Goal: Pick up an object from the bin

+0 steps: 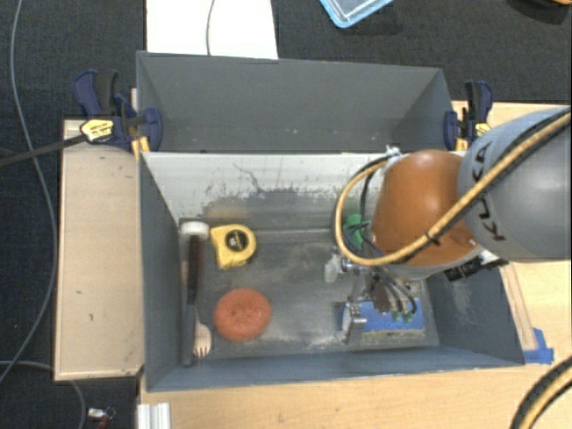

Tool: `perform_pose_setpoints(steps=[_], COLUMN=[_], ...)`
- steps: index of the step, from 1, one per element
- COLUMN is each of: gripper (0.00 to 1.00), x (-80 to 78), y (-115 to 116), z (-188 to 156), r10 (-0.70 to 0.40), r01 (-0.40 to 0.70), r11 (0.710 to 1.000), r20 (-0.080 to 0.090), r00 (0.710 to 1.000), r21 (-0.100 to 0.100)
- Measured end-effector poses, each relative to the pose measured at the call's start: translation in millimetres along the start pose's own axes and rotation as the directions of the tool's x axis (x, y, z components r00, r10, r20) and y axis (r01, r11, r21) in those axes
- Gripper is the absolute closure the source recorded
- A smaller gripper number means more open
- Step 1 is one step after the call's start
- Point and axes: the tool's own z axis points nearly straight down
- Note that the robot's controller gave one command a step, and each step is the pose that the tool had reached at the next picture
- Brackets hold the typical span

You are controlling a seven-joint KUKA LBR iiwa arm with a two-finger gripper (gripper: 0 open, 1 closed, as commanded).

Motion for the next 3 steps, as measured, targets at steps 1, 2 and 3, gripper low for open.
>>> perform_pose_setpoints(steps=[1, 2, 3], gripper=[0.0, 0.0, 0.0], x=[-1.8, -15.2, -31.3], y=[-0.3, -14.1, -59.7], z=[-4.2, 38.6, 51.5], r10=[0.002, -0.006, 0.033], r01=[-0.002, 0.006, -0.033], r11=[1.0, 1.0, 0.999], r20=[0.008, 0.008, 0.015], r00=[1.0, 1.0, 0.999], r21=[0.0, 0.0, -0.002])
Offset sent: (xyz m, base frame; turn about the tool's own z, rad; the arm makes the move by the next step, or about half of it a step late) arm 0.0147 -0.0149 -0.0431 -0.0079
